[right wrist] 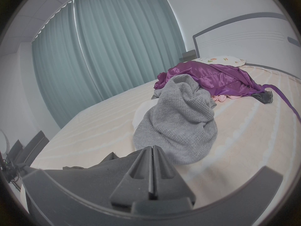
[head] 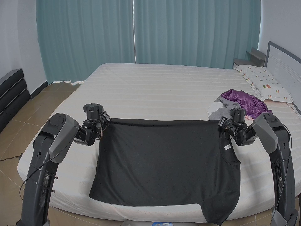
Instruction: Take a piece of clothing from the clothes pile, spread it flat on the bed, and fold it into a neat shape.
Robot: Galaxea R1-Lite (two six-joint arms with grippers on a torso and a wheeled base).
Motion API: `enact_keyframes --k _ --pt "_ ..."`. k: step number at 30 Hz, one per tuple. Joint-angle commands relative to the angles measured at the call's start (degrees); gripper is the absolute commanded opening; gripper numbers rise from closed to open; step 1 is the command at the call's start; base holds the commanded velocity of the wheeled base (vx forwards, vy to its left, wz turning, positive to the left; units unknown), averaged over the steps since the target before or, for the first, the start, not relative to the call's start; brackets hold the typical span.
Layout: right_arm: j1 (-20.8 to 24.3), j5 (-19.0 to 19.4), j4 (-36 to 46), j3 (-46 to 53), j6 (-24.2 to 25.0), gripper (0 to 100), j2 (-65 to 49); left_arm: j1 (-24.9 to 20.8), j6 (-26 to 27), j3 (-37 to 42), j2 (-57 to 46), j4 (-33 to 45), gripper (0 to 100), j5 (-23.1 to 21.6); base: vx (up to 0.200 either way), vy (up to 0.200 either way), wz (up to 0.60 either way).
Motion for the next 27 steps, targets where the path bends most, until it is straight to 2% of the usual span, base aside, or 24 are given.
enact_keyframes --k 1,4,23,24,25,27 --pt "-0.24 -0.5 -0.07 -2.56 1.53 0 1.75 -0.01 -0.01 -1.62 1.73 -0.08 0 0.08 0.0 0.0 0.0" --pt "-0.24 -1.65 0.02 -4.32 2.93 0 2.19 -0.01 -0.01 -3.38 2.96 0.01 0 0.08 0.0 0.0 0.0" --pt "0.37 -1.65 -0.69 -5.02 3.55 0 5.0 -0.27 -0.09 -4.88 5.42 0.19 0 0.08 0.0 0.0 0.0" --pt "0.37 -1.65 -0.69 -4.93 3.55 100 5.0 -0.27 -0.09 -4.88 5.42 0.19 0 0.08 0.0 0.0 0.0" --pt "0.37 -1.65 -0.69 -4.93 3.64 100 5.09 -0.27 -0.09 -4.88 5.42 0.19 100 0.08 0.0 0.0 0.0" --pt "0.55 -1.56 -0.6 -4.58 4.08 100 5.09 -0.45 -0.09 -4.88 5.51 0.28 100 0.08 0.0 0.0 0.0"
